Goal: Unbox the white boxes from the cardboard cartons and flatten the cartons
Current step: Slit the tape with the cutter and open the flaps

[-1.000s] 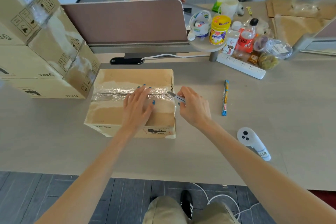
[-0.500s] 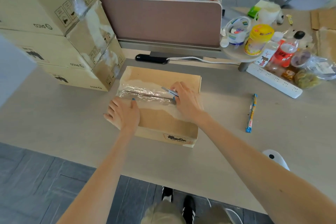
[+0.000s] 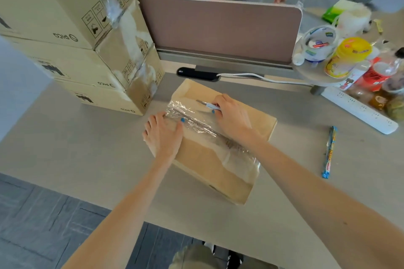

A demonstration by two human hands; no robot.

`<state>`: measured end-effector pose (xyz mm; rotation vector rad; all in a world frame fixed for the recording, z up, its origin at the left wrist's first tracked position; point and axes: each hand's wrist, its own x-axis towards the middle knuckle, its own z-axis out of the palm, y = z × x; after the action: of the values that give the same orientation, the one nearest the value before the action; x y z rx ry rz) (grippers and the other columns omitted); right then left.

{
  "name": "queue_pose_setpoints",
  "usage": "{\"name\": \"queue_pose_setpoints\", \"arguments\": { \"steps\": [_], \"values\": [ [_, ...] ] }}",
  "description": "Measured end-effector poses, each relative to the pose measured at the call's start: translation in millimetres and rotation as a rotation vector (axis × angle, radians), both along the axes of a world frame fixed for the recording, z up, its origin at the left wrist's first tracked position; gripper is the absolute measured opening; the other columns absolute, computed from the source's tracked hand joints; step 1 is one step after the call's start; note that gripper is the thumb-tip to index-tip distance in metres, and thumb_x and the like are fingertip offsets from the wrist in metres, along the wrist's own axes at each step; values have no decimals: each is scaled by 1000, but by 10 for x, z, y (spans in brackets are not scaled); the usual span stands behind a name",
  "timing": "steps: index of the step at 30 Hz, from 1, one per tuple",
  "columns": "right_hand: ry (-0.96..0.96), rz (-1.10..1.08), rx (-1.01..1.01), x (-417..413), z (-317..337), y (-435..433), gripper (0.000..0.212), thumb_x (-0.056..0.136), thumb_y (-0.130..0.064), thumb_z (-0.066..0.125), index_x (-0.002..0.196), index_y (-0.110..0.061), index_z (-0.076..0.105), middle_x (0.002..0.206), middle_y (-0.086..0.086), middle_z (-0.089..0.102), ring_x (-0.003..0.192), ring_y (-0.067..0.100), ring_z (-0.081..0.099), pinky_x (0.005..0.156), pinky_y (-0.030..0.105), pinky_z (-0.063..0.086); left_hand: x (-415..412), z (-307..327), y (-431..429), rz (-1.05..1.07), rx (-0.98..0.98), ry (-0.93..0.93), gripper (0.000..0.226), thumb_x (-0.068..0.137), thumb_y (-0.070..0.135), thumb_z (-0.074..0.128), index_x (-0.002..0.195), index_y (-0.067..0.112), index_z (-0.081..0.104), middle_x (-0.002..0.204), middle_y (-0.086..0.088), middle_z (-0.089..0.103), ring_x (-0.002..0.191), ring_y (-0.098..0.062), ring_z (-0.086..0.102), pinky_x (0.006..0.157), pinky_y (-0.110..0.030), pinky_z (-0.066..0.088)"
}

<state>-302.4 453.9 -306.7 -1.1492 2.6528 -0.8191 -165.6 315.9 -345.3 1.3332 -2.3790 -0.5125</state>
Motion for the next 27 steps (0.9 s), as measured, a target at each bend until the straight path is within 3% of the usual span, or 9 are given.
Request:
{"name": "queue_pose_setpoints", "arguments": {
  "steps": [10,15,19,22,27],
  "values": [
    [24,-68,27,-371,106,-349,14,95,-7,44,106,-11,51,111,1,54,98,22,50,75,40,46,-328,70,-490,-530,31,-19,43,81,47,64,118,28,55,111,9,49,106,-14,47,92,-31,32],
    [38,-79,88,-505,127,-420,13,97,-10,42,106,-13,50,95,-3,42,81,20,43,68,36,41,-538,59,-700,-789,63,-43,50,77,52,62,122,31,55,111,12,48,100,-8,44,91,-37,39],
    [55,-130,130,-580,102,-401,12,95,-12,44,105,-14,51,93,0,46,82,22,45,66,33,37,-684,85,-762,-924,40,-48,44,83,50,64,121,29,58,111,10,50,98,-4,39,87,-29,29],
    [33,-156,158,-577,88,-354,14,91,-11,46,102,-14,53,96,4,52,81,26,50,67,32,36,-749,64,-805,-1010,34,-71,43,85,49,63,123,31,57,112,11,50,98,-1,37,93,-32,33],
    [21,-202,187,-500,57,-215,13,88,-14,48,98,-14,56,87,5,58,76,26,55,62,31,39,-823,33,-814,-1107,14,-126,39,89,50,64,122,32,53,119,14,54,106,-6,49,96,-31,36]
  ]
}}
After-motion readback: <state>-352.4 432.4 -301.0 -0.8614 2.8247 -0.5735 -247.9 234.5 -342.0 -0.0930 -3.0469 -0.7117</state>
